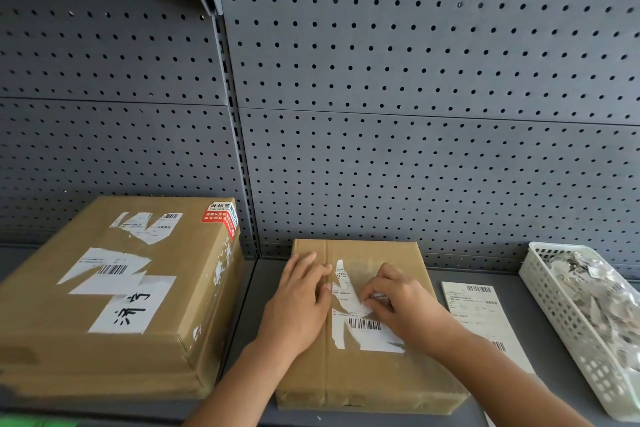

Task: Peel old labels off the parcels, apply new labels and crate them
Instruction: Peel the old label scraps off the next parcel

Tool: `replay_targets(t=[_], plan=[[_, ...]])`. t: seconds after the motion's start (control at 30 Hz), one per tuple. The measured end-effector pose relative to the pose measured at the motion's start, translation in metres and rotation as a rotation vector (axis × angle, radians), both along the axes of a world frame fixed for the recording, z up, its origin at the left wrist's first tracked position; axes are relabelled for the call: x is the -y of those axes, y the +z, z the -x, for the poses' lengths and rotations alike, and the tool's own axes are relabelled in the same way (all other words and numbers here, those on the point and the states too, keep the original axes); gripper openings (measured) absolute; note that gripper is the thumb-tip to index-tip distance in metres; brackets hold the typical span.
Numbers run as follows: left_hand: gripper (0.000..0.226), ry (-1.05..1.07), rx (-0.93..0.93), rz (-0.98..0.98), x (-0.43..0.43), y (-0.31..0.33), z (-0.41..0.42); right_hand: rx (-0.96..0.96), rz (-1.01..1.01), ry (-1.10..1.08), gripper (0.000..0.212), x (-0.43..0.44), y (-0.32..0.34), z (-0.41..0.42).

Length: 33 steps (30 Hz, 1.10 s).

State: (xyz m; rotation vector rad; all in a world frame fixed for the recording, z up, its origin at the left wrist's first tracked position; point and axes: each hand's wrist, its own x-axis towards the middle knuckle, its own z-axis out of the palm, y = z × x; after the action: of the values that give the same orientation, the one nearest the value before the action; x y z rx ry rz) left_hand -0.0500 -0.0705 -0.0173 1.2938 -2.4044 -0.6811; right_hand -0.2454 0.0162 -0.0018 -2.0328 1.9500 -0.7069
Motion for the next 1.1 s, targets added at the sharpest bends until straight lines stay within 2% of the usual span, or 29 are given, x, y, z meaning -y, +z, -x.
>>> replay_targets(t=[0.37, 0.6, 0.67, 0.83, 1.0, 1.1], plan=[[0.036, 0.006, 0.013, -0.002, -0.001, 0.001, 0.001, 0.190, 0.032, 0.006, 0.019, -0.019, 0.003, 0.004], [0.037, 0.000, 0.007, 0.001, -0.002, 0.002, 0.000, 0.600, 0.018, -0.156, 0.017, -0.023, 0.020, 0.013], [0.038, -0.001, 0.006, -0.002, -0.002, 0.002, 0.000, 0.650, 0.027, -0.197, 0.025, -0.022, 0.023, 0.016], [0.038, -0.004, 0.002, -0.005, -0.002, 0.003, 0.001, 0.692, -0.018, -0.305, 0.047, -0.018, 0.023, 0.023], [0.037, -0.004, 0.001, -0.002, -0.002, 0.001, 0.001, 0.594, -0.087, -0.367, 0.040, -0.009, 0.030, 0.017], [0.037, -0.002, -0.001, -0.001, -0.002, 0.001, 0.001, 0.473, -0.085, -0.351, 0.028, 0.003, 0.029, 0.010]])
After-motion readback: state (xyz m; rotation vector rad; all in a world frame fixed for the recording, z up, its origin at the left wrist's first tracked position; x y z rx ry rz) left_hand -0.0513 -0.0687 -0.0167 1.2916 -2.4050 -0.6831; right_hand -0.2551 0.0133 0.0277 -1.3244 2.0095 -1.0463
